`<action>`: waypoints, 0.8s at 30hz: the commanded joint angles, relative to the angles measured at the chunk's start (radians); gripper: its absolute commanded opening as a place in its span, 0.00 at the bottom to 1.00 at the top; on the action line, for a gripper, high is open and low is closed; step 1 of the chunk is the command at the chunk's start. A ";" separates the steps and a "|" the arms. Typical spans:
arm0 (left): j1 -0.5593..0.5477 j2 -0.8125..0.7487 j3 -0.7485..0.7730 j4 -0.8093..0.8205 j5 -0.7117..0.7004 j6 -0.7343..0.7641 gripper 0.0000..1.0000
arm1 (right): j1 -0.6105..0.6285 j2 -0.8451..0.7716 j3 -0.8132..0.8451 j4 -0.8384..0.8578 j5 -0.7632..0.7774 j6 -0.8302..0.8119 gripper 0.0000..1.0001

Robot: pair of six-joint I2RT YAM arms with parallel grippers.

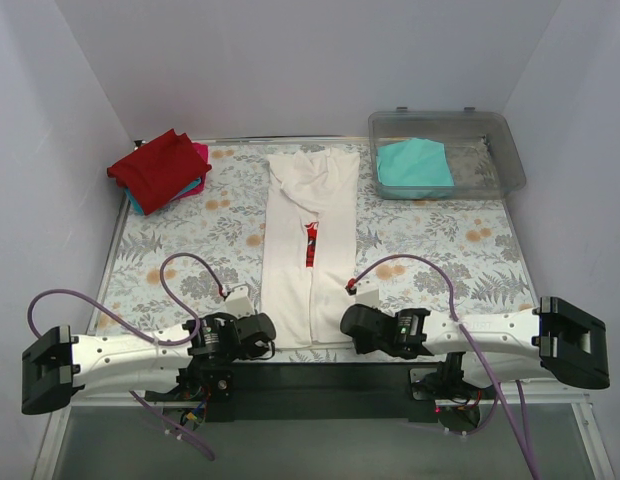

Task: Fold and stack the t-shirts
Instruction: Fold the tshirt

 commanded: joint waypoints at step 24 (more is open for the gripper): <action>0.449 0.078 0.197 0.464 0.017 0.486 0.00 | -0.301 0.063 0.283 0.134 0.136 -0.476 0.01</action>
